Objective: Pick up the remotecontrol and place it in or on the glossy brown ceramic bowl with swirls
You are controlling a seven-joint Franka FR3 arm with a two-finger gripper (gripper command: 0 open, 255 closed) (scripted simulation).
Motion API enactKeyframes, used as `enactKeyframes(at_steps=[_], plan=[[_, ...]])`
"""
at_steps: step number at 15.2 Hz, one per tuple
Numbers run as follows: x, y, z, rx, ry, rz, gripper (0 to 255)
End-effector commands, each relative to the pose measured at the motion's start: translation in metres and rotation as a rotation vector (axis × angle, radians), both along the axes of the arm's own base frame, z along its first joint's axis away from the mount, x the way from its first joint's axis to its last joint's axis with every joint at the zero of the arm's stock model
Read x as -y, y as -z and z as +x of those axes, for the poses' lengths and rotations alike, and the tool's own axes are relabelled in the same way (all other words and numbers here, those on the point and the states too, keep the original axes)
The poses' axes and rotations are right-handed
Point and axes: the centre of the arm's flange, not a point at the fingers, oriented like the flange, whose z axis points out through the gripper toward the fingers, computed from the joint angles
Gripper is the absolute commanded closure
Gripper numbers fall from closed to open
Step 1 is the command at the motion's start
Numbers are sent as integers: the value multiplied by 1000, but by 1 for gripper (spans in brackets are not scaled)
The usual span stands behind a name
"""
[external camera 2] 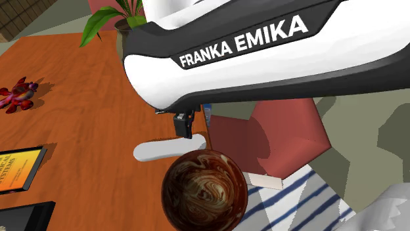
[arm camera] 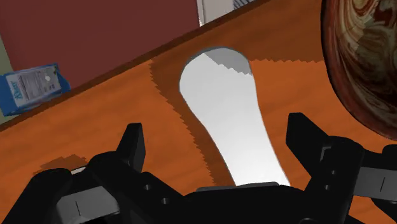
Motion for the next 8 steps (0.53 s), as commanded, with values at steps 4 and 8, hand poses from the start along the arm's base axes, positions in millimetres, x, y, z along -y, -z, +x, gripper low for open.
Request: enactKeyframes(at_steps=[4, 8], plan=[[-52, 38, 7, 12, -266, 20, 0], [-69, 60, 7, 15, -353, 26, 0]])
